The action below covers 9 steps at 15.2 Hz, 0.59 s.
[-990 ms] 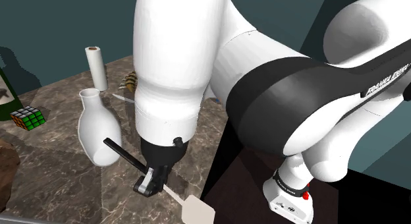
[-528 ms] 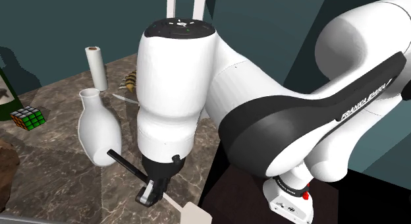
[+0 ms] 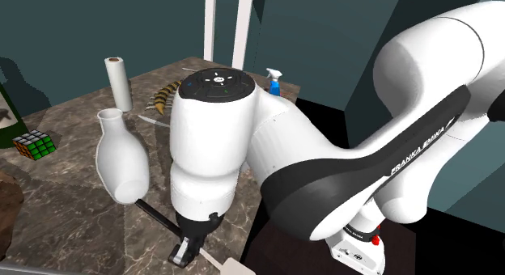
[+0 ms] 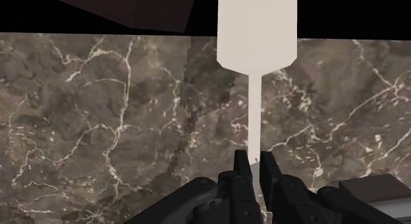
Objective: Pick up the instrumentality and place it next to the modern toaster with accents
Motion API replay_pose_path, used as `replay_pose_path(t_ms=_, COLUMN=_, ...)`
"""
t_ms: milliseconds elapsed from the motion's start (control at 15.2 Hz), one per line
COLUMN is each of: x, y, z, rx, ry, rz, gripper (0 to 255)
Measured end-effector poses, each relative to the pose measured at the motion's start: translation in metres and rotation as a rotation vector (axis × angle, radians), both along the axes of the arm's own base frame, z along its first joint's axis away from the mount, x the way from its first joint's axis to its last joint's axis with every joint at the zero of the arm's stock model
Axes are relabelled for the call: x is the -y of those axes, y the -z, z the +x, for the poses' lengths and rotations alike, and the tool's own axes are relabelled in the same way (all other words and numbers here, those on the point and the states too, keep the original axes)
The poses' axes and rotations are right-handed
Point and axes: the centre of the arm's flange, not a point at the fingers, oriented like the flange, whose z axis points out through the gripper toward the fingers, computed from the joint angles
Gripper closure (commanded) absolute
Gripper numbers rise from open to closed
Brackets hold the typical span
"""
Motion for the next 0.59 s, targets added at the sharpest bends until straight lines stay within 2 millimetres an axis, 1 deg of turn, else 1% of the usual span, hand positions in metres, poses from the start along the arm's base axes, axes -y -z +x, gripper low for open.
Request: replay_pose_path(t_ms=594, x=0.001, y=0.048, z=-0.002, rx=0.0, ry=0.0, rz=0.0, gripper=255)
